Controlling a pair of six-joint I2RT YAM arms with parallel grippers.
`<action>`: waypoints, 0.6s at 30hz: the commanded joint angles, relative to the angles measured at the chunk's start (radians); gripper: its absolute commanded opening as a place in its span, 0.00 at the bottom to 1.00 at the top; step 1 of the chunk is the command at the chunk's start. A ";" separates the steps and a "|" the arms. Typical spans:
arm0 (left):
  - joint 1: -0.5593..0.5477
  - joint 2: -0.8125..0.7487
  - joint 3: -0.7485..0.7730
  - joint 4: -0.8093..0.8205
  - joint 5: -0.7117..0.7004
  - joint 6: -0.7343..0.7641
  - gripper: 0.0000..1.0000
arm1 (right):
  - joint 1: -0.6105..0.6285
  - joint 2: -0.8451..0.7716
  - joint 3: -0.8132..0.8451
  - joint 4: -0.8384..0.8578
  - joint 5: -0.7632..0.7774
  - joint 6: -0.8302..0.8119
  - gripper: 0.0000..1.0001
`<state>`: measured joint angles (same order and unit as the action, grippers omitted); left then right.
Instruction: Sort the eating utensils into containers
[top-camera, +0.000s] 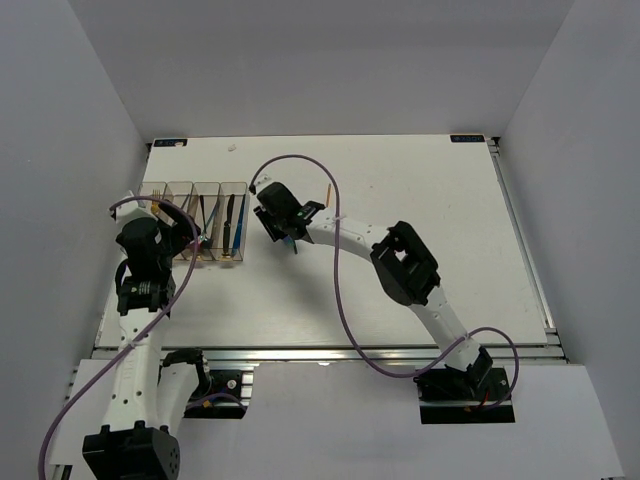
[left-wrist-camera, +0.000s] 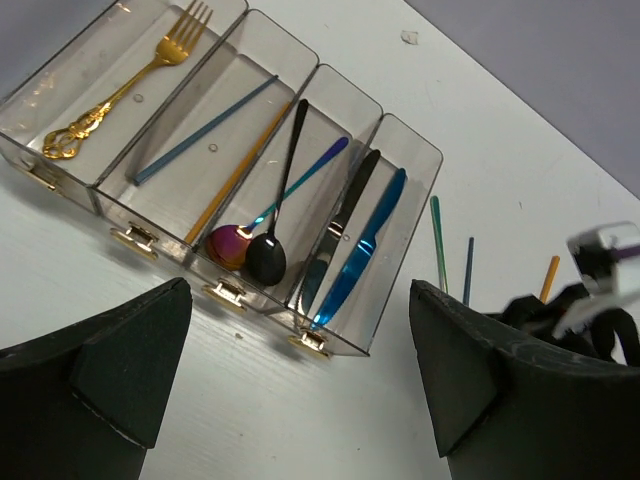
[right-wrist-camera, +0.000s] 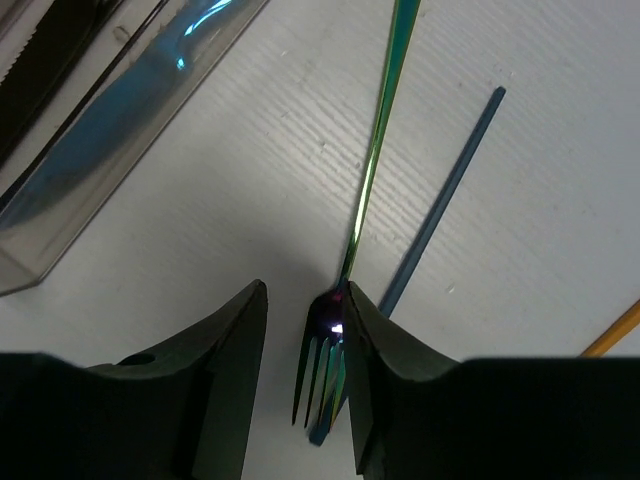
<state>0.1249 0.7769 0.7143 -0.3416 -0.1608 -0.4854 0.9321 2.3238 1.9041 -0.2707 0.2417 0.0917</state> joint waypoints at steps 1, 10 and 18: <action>-0.027 -0.005 0.008 -0.013 0.040 0.024 0.98 | -0.001 0.048 0.110 -0.058 0.073 -0.058 0.41; -0.051 -0.001 0.010 -0.017 0.064 0.031 0.98 | -0.053 0.091 0.147 -0.036 0.012 -0.073 0.40; -0.051 0.007 0.013 -0.017 0.072 0.038 0.98 | -0.058 0.106 0.158 -0.015 -0.062 -0.076 0.36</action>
<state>0.0780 0.7849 0.7143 -0.3519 -0.1043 -0.4599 0.8661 2.4142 2.0109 -0.3119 0.2138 0.0326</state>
